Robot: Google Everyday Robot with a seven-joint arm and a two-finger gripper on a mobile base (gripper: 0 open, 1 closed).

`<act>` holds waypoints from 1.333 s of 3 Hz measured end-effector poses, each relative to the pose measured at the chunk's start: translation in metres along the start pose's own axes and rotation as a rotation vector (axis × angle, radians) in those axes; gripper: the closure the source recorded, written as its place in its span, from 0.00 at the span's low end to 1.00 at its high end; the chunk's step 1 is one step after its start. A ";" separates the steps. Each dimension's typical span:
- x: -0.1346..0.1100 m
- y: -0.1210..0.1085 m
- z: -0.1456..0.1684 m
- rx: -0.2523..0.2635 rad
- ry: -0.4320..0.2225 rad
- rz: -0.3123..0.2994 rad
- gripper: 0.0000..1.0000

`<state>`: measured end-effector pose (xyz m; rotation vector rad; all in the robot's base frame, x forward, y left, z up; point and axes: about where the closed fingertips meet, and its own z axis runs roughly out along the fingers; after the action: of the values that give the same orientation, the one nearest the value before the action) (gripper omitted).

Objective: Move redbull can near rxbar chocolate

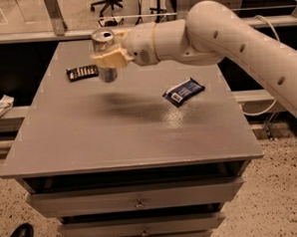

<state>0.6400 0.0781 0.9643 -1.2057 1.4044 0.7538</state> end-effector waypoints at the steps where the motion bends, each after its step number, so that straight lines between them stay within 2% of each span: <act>1: 0.016 -0.032 0.036 0.001 -0.002 -0.003 1.00; 2: 0.025 -0.051 0.050 0.012 0.004 -0.005 1.00; 4: 0.049 -0.090 0.056 0.057 0.024 0.018 1.00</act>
Offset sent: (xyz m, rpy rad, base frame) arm 0.0950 0.0253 -0.0358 -0.0102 -0.0124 -0.0315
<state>0.7478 0.0911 0.9207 -1.1628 1.4488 0.7100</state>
